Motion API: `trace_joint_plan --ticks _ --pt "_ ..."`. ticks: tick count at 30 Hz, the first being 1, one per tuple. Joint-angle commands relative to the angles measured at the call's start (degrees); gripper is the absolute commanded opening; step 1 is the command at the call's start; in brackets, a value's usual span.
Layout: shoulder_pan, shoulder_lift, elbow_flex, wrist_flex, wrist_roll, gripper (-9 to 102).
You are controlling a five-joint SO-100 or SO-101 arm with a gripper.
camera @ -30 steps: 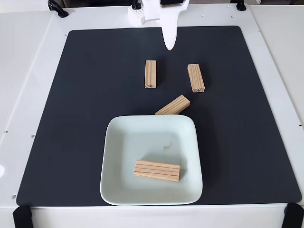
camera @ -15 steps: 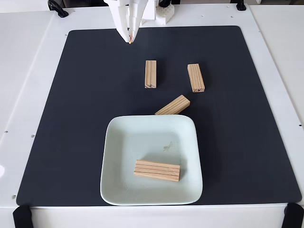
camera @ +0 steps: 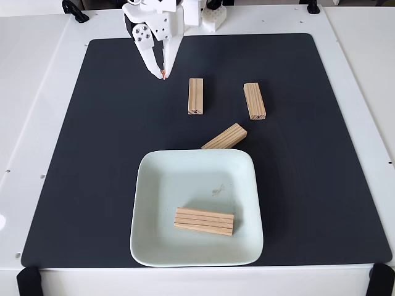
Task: Pick up the wooden block and place them on the plate.
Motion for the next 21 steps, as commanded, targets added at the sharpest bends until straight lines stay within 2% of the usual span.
trace_joint_plan --ticks 1,4,10,16,21 --pt "1.2 1.3 -2.5 0.5 5.1 -1" --pt "1.8 8.3 -2.5 3.7 6.9 -1" --pt "0.9 20.5 3.1 0.5 6.9 -1" --pt "1.0 20.0 6.9 -1.3 6.9 0" --pt "0.0 12.5 5.5 -1.6 7.9 -1"
